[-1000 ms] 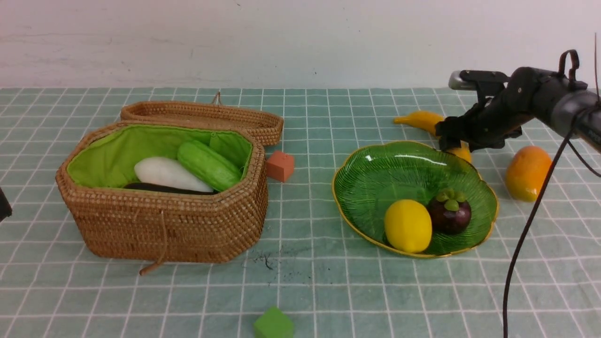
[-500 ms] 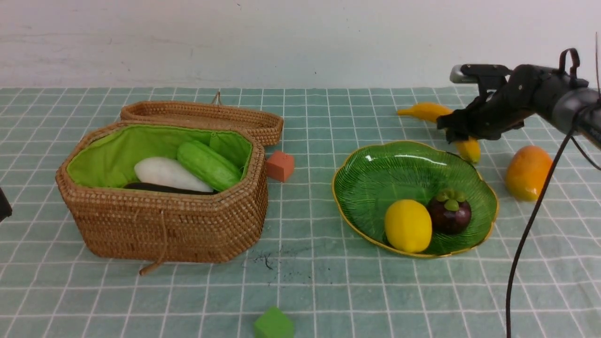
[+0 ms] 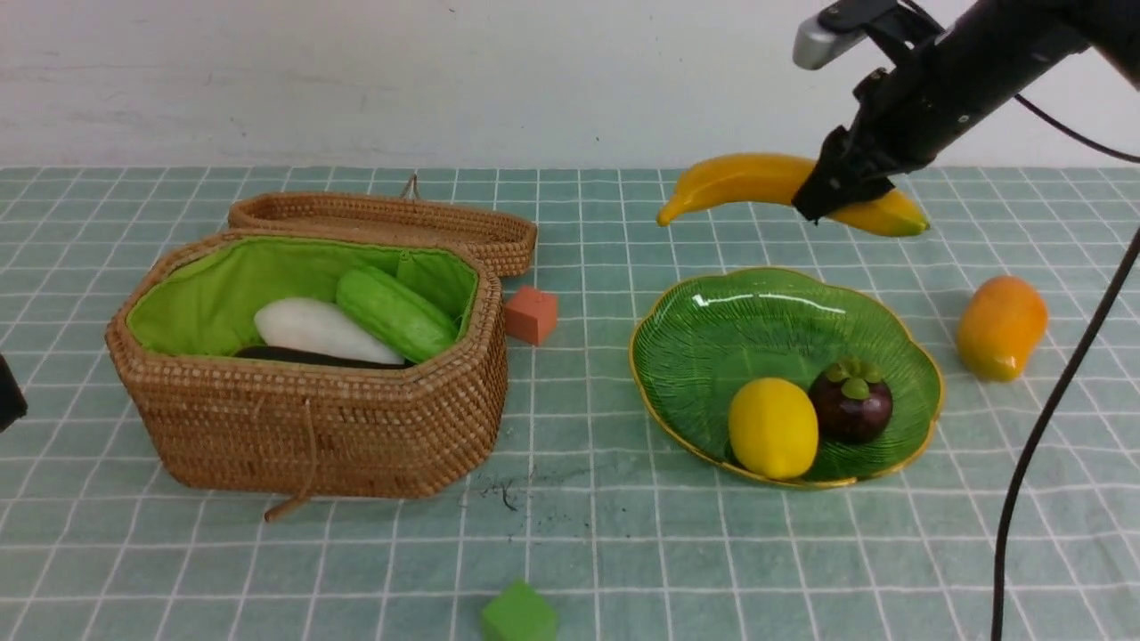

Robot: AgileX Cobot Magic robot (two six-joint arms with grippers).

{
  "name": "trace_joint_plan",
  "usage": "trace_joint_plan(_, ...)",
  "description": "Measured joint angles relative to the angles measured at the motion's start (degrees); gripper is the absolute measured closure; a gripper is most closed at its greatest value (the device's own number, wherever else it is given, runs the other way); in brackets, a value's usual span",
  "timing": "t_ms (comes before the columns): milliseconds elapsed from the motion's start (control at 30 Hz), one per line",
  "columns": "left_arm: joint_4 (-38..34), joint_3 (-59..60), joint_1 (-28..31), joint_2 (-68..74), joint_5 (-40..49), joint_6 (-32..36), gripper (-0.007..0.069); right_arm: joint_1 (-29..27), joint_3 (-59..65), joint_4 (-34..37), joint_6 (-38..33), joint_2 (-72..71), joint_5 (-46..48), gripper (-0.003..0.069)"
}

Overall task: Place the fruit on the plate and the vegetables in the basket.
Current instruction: Use the right arm to grab a banana and put it into the right plate

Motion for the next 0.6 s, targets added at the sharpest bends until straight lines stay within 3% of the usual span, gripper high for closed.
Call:
trace_joint_plan(167, -6.03, 0.00, 0.00, 0.00, 0.42, 8.07, 0.0637, 0.72, 6.26, 0.33, -8.84, -0.06, 0.02, 0.0345)
trace_joint_plan(433, -14.87, 0.00, 0.00, 0.00, 1.44, 17.40, 0.0637, 3.82, 11.61, -2.13, -13.55, 1.47, -5.61, 0.0339)
trace_joint_plan(600, -15.87, 0.00, 0.00, 0.00, 1.62, 18.22, 0.0637, 3.94, 11.61, -3.66, -13.62, 2.33, -6.50, 0.0223)
